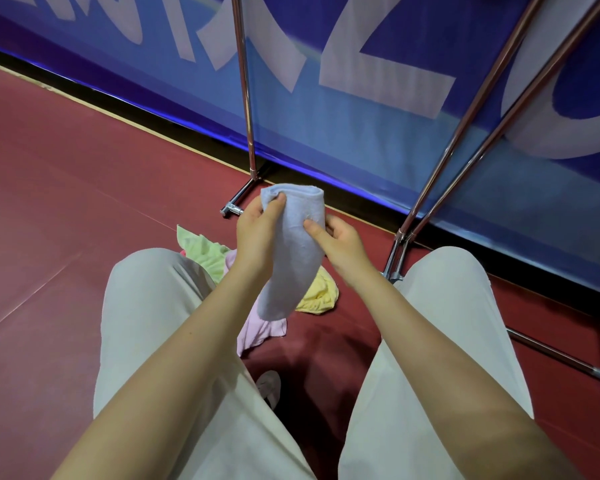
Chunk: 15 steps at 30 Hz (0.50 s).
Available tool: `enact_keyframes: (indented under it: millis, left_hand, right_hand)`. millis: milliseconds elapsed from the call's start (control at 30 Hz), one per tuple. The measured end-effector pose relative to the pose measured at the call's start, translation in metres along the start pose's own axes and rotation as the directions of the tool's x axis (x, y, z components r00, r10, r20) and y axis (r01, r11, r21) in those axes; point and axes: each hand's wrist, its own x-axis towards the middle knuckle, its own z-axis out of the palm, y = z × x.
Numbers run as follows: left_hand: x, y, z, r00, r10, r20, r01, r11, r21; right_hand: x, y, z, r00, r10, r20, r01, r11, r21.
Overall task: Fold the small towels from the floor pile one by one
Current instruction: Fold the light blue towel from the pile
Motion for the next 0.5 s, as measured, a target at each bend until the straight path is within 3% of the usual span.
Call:
enact_keyframes:
  millis: [167, 267, 500]
  left_hand:
    - [0.000, 0.008, -0.003, 0.999, 0.047, 0.009, -0.046, 0.997, -0.069]
    - [0.000, 0.009, -0.004, 0.999, 0.045, 0.025, -0.042, 0.995, -0.085]
    - [0.002, 0.014, -0.010, 0.999, 0.017, 0.044, -0.011, 0.990, -0.138]
  right_hand:
    - [0.003, 0.010, 0.004, 0.997, 0.028, 0.069, -0.019, 0.990, -0.136]
    - [0.003, 0.024, 0.008, 0.993, 0.079, 0.090, -0.042, 0.935, -0.352]
    - [0.002, 0.048, 0.016, 0.981, 0.182, 0.072, -0.110, 0.817, -0.566]
